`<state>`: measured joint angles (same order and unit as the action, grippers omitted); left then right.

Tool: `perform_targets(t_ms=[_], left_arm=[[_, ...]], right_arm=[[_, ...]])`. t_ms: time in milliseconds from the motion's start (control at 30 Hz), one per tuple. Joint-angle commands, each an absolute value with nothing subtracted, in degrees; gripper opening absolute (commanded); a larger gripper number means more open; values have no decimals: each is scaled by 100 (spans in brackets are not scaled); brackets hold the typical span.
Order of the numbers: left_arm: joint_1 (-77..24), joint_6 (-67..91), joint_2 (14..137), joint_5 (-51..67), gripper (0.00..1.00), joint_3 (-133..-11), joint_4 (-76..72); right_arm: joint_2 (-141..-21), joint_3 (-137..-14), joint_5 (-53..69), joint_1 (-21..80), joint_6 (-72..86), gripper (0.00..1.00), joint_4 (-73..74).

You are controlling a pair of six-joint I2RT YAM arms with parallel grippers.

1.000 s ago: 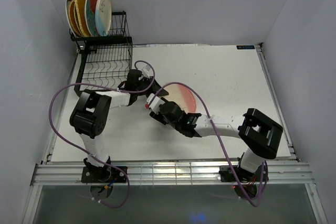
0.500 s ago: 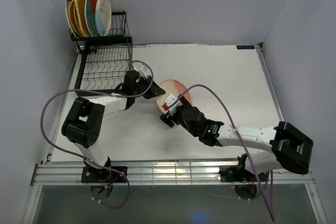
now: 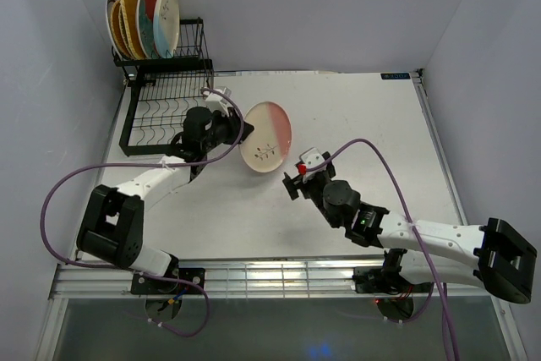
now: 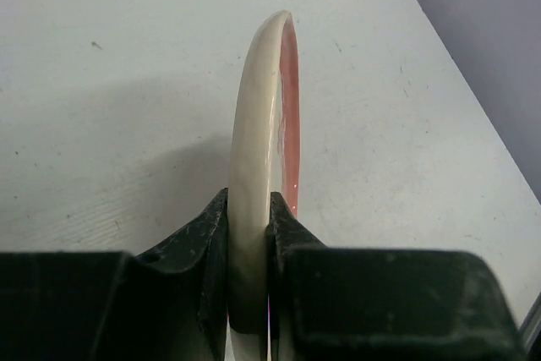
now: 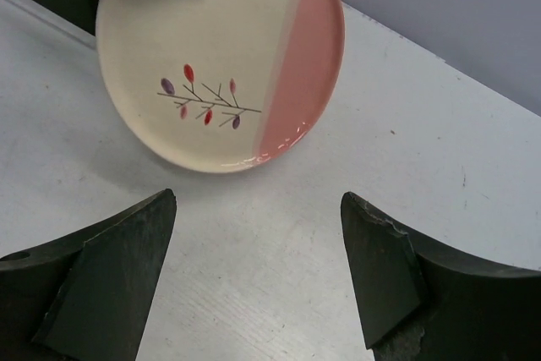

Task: Load the plates into the dish rack
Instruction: Insert the plate into the dish rack.

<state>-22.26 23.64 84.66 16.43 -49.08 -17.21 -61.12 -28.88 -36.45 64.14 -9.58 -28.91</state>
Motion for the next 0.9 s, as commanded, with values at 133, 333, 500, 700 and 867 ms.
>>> perform_targets(t_ms=[133,333,500,700,867], left_arm=[[-2224,1600,7708,873,0,-6186,-2040],[-2224,661,7734,-51,0,-7266,-1732],[-2197,176,7918,-720,0,-8111,-1486],[-2057,-500,8226,-826,0,-8867,-1441],[-1776,-642,8692,-1090,0,-9386,-1424]], right_arm=[[-5906,-2804,-4061,6363,-756,83,-3217],[-6082,-2874,-4104,6354,-747,83,-3217],[-6187,-2935,-4096,6346,-712,83,-3208],[-6337,-3041,-4061,6346,-686,83,-3191],[-6425,-3094,-4017,6346,-677,83,-3146]])
